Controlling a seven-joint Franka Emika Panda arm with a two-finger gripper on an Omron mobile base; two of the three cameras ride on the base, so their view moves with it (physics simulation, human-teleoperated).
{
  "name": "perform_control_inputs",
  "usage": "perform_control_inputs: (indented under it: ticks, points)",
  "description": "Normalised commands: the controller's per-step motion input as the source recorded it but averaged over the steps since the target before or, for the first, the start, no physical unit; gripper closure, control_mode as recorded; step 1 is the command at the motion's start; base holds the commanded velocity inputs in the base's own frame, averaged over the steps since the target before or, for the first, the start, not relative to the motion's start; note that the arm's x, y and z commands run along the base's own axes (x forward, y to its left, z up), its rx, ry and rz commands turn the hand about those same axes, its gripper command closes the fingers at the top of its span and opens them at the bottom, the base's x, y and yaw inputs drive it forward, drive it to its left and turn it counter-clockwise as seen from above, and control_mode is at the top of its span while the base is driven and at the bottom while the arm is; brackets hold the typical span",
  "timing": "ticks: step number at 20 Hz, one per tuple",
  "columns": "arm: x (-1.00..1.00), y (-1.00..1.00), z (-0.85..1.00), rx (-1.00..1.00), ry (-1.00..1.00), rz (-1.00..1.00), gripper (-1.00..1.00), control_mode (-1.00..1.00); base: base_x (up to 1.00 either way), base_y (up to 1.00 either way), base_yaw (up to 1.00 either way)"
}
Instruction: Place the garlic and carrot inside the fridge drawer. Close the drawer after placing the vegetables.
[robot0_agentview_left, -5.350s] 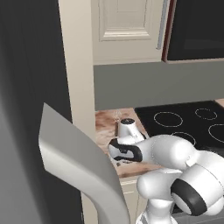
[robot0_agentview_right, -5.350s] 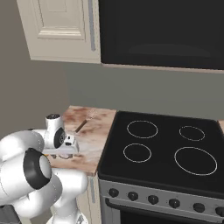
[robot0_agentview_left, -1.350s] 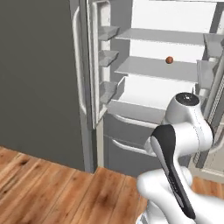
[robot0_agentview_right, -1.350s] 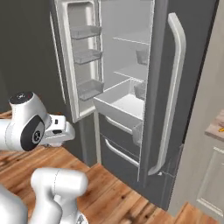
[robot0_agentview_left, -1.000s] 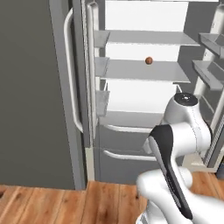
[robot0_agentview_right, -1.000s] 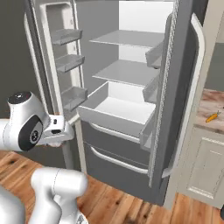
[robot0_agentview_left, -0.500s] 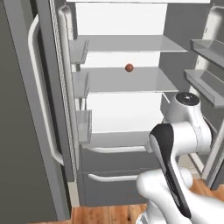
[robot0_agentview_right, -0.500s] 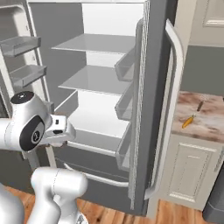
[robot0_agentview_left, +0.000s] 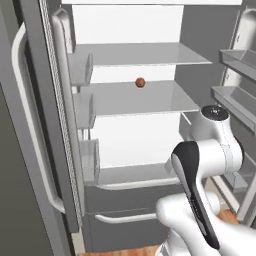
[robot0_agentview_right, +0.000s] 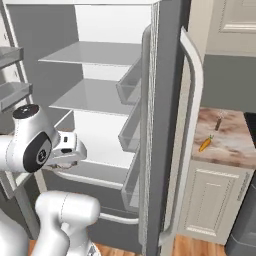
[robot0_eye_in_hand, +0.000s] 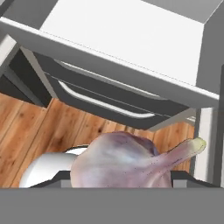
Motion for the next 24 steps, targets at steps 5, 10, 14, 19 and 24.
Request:
perform_control_inputs:
  ticks: [5,10,14,19,24]
  points:
    - [0.00,0.00,0.00,0.00,0.00,0.00,1.00,1.00,0.49,0.28,-0.15]
    - [0.00,0.00,0.00,0.00,0.00,0.00,1.00,1.00,0.51,0.31,-0.15]
    - [0.31,0.00,-0.07,0.00,0.04,0.00,1.00,-1.00,0.17,0.00,-0.02]
    - [1.00,0.00,-0.36,0.00,0.09,0.00,1.00,-1.00,0.00,0.00,0.00]
    - [0.83,0.14,-0.70,0.00,0.10,0.00,1.00,-1.00,0.00,0.00,0.00]
